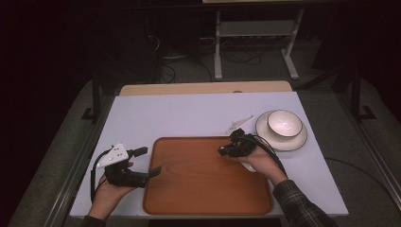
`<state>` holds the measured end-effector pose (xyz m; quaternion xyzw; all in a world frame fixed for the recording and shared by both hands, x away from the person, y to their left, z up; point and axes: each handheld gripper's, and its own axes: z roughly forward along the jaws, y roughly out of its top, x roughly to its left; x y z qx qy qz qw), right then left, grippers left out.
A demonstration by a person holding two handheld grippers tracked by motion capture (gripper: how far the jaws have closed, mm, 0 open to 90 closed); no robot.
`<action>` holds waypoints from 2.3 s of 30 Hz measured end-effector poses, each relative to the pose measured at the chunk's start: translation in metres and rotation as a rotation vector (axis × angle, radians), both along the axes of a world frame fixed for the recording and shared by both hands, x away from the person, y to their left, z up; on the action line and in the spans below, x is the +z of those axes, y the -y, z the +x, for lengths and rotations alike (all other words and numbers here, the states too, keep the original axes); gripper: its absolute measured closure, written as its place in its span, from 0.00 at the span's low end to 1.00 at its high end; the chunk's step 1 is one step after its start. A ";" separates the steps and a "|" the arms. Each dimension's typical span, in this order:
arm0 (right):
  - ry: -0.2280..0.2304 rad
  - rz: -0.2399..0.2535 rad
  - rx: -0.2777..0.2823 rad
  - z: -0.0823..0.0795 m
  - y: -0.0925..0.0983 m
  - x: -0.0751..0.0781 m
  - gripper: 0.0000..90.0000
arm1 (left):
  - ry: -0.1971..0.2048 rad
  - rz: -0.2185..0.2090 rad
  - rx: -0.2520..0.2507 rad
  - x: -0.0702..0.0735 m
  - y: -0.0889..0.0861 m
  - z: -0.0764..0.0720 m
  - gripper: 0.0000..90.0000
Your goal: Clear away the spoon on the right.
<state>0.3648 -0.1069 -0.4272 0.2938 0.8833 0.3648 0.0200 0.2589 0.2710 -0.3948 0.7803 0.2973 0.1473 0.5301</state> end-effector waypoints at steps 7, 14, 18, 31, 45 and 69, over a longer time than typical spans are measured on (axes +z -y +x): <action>0.003 -0.032 0.003 0.001 -0.002 -0.006 0.87 | -0.001 0.001 -0.002 0.000 0.000 0.000 0.12; 0.024 -0.076 0.017 0.000 -0.006 -0.011 0.84 | -0.003 0.002 -0.003 0.000 0.000 0.000 0.12; 0.035 -0.098 0.022 -0.001 -0.008 -0.013 0.83 | -0.004 0.003 -0.002 -0.001 -0.001 0.000 0.12; 0.074 -0.116 0.039 -0.005 -0.010 -0.012 0.65 | -0.004 0.006 -0.001 0.000 -0.001 0.000 0.12; 0.086 -0.011 0.031 -0.012 -0.004 -0.001 0.22 | -0.011 0.010 -0.005 -0.001 -0.001 -0.001 0.12; 0.226 0.129 -0.017 -0.044 0.033 0.046 0.16 | -0.011 0.008 -0.003 -0.001 -0.002 -0.001 0.12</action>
